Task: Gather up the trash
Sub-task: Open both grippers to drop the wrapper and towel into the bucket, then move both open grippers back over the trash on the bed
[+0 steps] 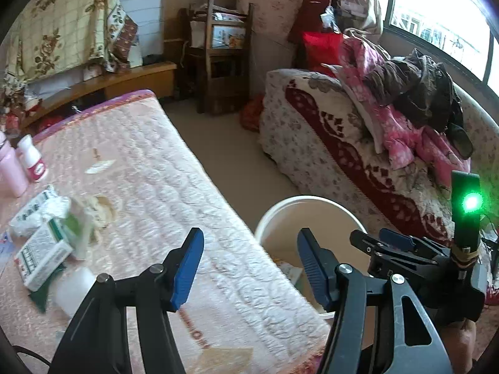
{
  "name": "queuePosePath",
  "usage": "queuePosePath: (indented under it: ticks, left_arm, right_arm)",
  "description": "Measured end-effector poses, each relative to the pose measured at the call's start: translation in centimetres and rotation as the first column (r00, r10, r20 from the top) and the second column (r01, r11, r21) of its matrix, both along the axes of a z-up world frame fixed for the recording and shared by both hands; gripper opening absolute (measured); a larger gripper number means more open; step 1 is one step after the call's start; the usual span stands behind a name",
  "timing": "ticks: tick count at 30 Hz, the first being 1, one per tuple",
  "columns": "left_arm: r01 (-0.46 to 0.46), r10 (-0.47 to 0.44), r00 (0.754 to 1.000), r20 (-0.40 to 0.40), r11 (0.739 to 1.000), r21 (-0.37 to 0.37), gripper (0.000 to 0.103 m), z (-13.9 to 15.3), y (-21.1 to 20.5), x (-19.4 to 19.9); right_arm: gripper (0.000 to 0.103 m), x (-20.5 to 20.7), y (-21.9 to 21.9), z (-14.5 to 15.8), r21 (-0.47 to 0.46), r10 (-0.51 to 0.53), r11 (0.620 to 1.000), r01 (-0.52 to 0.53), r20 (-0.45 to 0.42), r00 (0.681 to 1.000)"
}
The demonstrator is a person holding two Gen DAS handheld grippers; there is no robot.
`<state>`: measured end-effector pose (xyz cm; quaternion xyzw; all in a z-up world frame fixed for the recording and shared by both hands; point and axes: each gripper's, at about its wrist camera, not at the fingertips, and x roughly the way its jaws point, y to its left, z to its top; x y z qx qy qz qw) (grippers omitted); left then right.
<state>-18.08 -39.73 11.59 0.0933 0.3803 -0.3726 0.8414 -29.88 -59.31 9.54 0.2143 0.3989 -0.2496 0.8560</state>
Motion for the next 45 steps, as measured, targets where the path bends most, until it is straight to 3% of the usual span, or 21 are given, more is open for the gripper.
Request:
queuePosePath:
  ticks: [15, 27, 36, 45]
  left_arm:
    - [-0.178, 0.177, 0.983, 0.047, 0.984, 0.0, 0.064, 0.8, 8.8, 2.9]
    - [-0.316, 0.316, 0.948, 0.05, 0.949, -0.009, 0.064, 0.7, 17.2, 5.2]
    - [-0.42, 0.419, 0.907, 0.042, 0.908, 0.003, 0.064, -0.1, 24.3, 7.5]
    - [-0.558, 0.557, 0.83, 0.028, 0.829, 0.042, 0.064, -1.7, 32.1, 12.0]
  right_arm:
    - [0.064, 3.9, 7.6, 2.6, -0.031, 0.145, 0.989, -0.144, 0.043, 0.988]
    - [0.064, 8.0, 14.6, 2.8, -0.038, 0.281, 0.959, -0.28, 0.041, 0.959]
    - [0.064, 11.0, 19.4, 2.2, -0.024, 0.379, 0.925, -0.378, 0.023, 0.925]
    - [0.064, 12.6, 24.0, 0.6, 0.021, 0.486, 0.874, -0.486, -0.012, 0.874]
